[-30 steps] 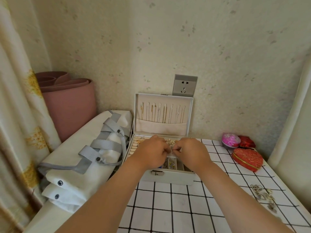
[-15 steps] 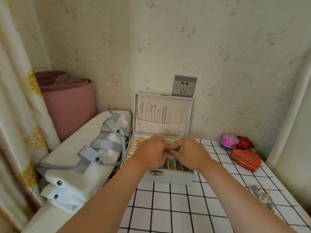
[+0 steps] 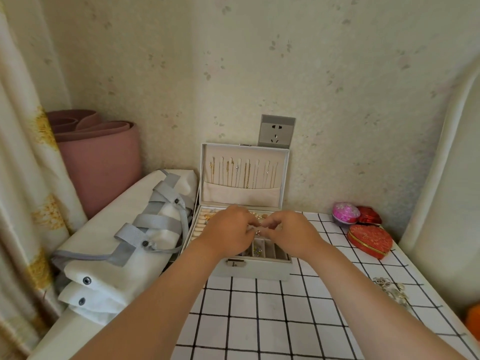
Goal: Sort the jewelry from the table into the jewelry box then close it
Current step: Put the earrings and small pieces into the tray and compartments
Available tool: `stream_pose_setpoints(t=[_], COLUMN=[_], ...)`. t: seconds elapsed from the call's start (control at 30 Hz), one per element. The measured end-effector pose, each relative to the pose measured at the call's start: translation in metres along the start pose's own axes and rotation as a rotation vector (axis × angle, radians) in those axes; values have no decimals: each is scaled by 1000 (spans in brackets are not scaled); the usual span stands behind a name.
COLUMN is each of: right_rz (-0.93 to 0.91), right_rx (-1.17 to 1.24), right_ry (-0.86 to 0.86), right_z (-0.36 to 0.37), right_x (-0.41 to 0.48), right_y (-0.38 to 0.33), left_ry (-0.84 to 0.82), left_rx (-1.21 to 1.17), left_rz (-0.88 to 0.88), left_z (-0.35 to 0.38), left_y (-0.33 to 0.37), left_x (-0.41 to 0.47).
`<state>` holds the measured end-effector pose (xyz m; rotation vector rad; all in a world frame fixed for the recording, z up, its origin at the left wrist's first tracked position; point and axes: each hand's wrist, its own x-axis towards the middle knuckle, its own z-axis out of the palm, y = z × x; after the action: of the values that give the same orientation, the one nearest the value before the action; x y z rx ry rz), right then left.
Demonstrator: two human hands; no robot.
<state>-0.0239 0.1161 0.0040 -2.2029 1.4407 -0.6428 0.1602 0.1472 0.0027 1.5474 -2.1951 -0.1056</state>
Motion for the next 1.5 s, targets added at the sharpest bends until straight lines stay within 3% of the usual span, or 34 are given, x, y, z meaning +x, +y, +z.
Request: stream_pose_setpoints(t=[0.5, 0.87, 1.17, 1.33, 1.5], right_rz=[186, 284, 237, 324, 391], right_rx=[-79, -92, -201, 102, 279], right_ry=[-32, -289, -282, -112, -131], right_z=[-97, -107, -93, -103, -110], right_x=[-106, -146, -139, -132, -136], right_y=[87, 121, 125, 126, 123], left_ry=[-28, -331, -282, -135, -69], left_rx=[-215, -140, -147, -307, -447], left_rz=[109, 145, 137, 96, 28], left_z=[42, 112, 118, 112, 108], left_y=[117, 175, 176, 180, 187], left_x=[-3, -3, -3, 1, 9])
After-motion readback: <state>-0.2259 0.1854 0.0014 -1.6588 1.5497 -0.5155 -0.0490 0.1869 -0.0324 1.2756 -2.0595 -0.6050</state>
